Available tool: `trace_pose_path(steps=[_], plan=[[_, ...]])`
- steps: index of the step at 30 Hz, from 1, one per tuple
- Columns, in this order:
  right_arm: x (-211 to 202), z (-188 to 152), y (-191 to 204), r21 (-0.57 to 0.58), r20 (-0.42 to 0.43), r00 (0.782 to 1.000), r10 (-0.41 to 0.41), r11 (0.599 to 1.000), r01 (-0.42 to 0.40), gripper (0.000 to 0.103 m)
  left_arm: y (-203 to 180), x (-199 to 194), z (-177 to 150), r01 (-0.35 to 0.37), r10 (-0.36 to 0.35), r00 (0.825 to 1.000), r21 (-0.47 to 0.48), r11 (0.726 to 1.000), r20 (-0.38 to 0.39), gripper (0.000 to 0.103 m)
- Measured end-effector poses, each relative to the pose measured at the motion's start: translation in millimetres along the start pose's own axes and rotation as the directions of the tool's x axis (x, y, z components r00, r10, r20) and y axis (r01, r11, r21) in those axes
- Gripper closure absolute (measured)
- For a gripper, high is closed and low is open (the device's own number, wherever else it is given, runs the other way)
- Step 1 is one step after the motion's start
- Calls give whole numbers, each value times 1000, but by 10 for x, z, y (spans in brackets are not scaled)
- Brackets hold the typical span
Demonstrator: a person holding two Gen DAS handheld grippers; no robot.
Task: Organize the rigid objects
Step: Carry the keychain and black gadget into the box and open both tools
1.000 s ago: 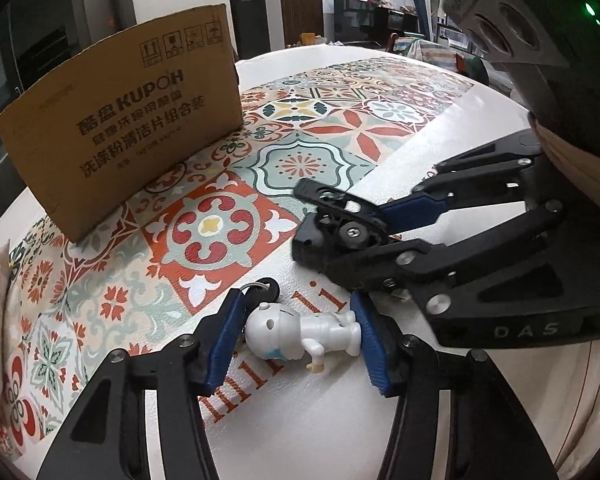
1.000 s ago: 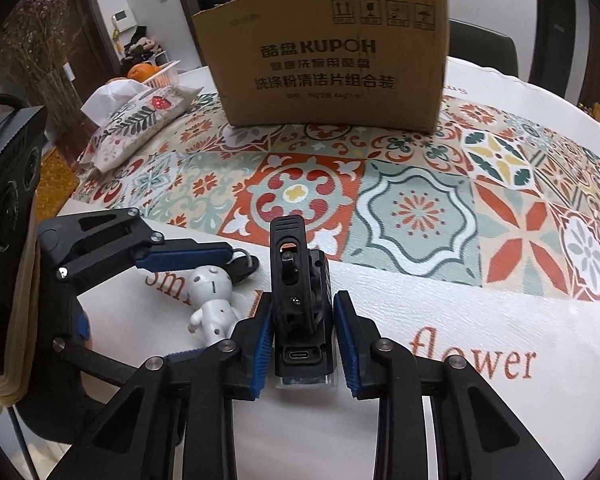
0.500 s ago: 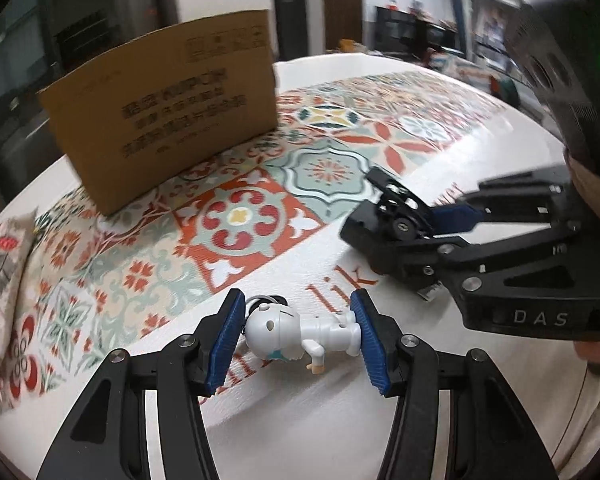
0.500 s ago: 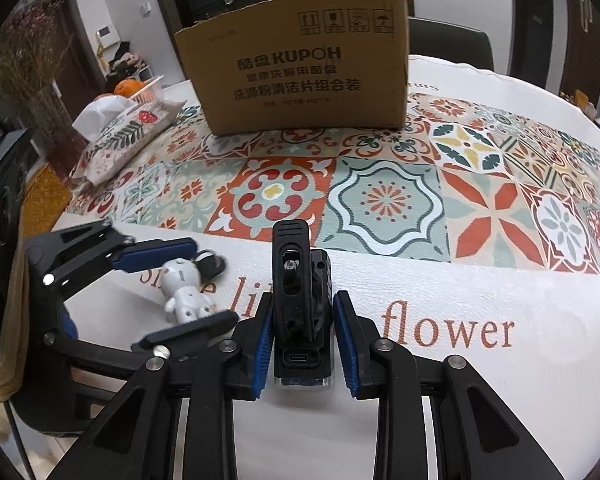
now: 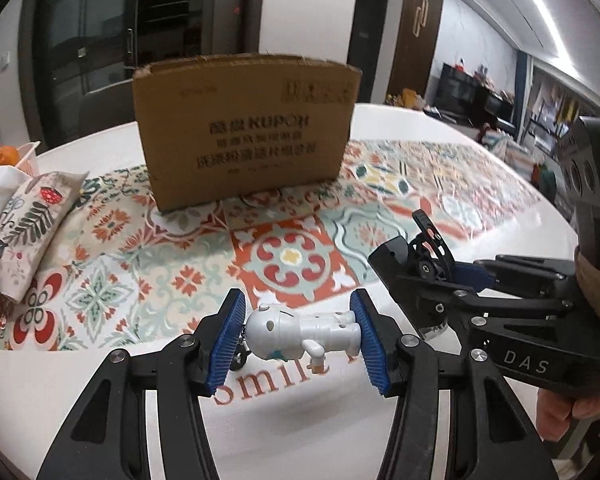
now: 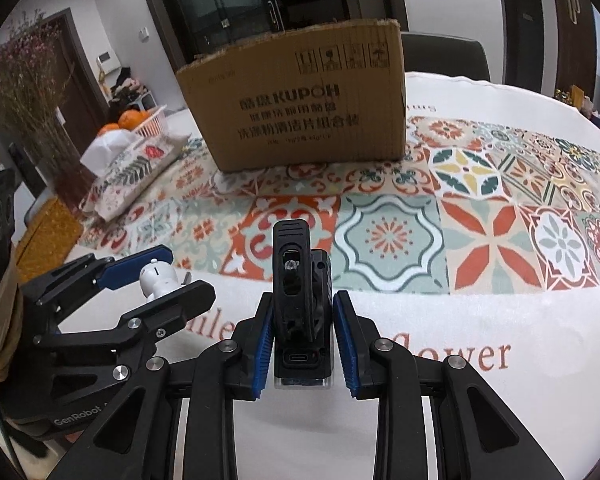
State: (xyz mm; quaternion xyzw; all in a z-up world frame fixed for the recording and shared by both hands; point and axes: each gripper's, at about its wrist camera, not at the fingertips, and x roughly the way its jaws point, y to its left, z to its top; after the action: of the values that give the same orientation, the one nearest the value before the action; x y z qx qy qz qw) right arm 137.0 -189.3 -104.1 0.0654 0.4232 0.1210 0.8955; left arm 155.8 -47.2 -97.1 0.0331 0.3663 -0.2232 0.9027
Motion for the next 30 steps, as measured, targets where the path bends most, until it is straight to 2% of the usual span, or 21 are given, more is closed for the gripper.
trace_pose_path(steps=[15, 30], plan=[[-206, 449, 49, 25, 131, 991, 31, 999, -34, 73, 115, -249, 463, -49, 53, 989, -32, 998, 136, 49], [-350, 903, 98, 31, 240, 970, 41, 998, -50, 73, 224, -400, 984, -76, 81, 966, -28, 997, 246, 49]])
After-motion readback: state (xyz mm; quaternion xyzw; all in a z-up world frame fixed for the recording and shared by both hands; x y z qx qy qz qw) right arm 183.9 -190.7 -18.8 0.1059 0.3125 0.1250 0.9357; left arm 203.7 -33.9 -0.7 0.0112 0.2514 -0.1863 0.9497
